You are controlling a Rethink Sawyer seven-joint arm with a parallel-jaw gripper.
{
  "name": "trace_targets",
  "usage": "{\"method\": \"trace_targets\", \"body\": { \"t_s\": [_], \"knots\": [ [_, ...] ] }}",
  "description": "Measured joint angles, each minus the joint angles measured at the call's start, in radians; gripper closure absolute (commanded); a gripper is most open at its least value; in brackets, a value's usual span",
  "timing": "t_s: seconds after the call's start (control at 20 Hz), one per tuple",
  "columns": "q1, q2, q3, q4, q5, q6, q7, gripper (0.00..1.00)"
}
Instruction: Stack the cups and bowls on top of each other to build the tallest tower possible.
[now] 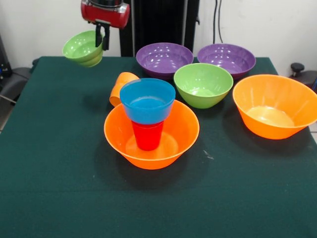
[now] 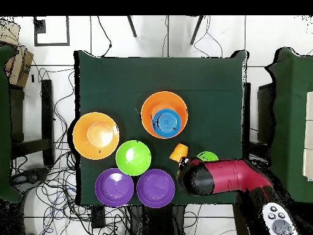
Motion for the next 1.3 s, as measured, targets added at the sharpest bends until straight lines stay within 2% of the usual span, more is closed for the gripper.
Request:
{"method": "trace_targets", "body": {
  "t_s": [0.35,0.7,1.0,1.3],
  "knots": [
    [0.054,0.006,0.005,-0.076,0.032,0.074,0.0,1.0],
    [0.055,-0.017,0.022,-0.102,0.089,0.113,0.0,1.0],
    [0.043,-0.094,0.026,-0.072,0.139,0.113,0.0,1.0],
    [0.032,-0.214,0.025,0.004,0.179,0.114,0.0,1.0]
  ]
}}
